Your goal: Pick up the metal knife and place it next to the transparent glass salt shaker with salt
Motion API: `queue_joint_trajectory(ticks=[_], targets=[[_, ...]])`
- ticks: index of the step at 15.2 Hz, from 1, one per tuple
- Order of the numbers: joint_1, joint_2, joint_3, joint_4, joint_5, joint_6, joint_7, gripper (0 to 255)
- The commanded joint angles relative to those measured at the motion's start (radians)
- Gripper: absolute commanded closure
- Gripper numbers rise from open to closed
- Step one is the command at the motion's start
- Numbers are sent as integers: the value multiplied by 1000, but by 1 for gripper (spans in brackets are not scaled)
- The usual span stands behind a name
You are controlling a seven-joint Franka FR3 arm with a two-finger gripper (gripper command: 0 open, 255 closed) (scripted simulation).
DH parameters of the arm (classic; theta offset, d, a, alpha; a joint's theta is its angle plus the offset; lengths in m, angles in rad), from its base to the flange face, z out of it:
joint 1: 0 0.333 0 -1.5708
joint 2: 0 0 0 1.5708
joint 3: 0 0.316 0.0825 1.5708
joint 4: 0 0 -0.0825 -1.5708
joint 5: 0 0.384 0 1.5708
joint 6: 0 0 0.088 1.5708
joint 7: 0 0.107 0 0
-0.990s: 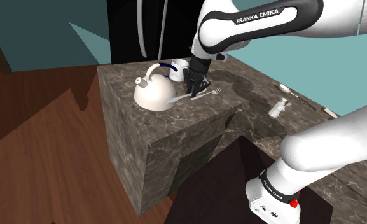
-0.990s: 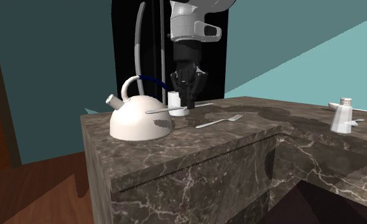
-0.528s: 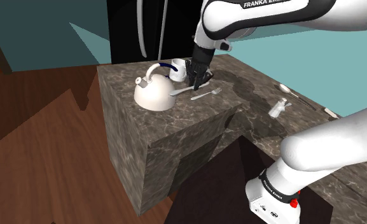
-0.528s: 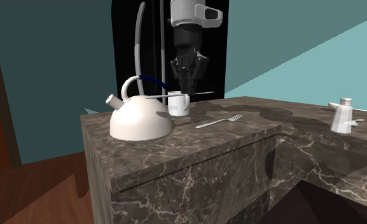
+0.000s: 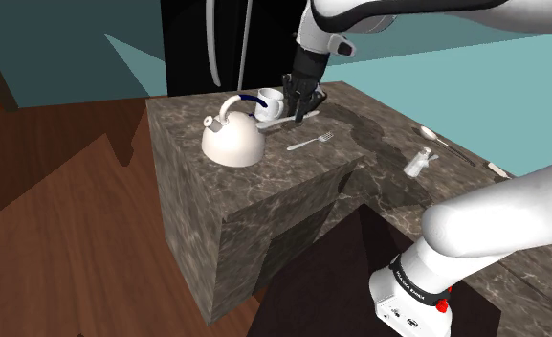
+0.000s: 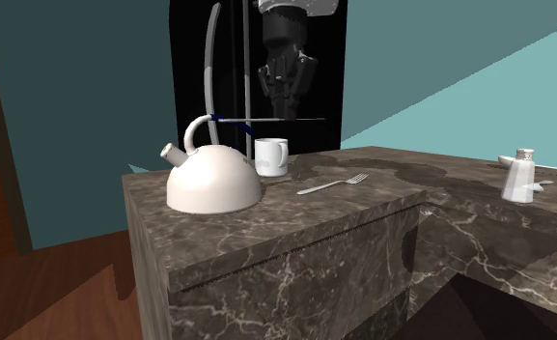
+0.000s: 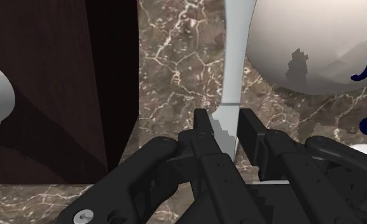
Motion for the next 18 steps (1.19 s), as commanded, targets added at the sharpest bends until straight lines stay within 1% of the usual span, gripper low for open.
queue_joint_trajectory(ticks=[1, 5, 9, 13, 18], targets=[[0, -6, -5, 19, 0, -25, -2, 255], [6, -144, -91, -103, 31, -46, -106, 255], [8, -268, -177, -209, 31, -75, -200, 255], [0, -381, -264, -299, 6, -109, -290, 255], [-26, -505, -376, -388, -54, -156, -400, 255]])
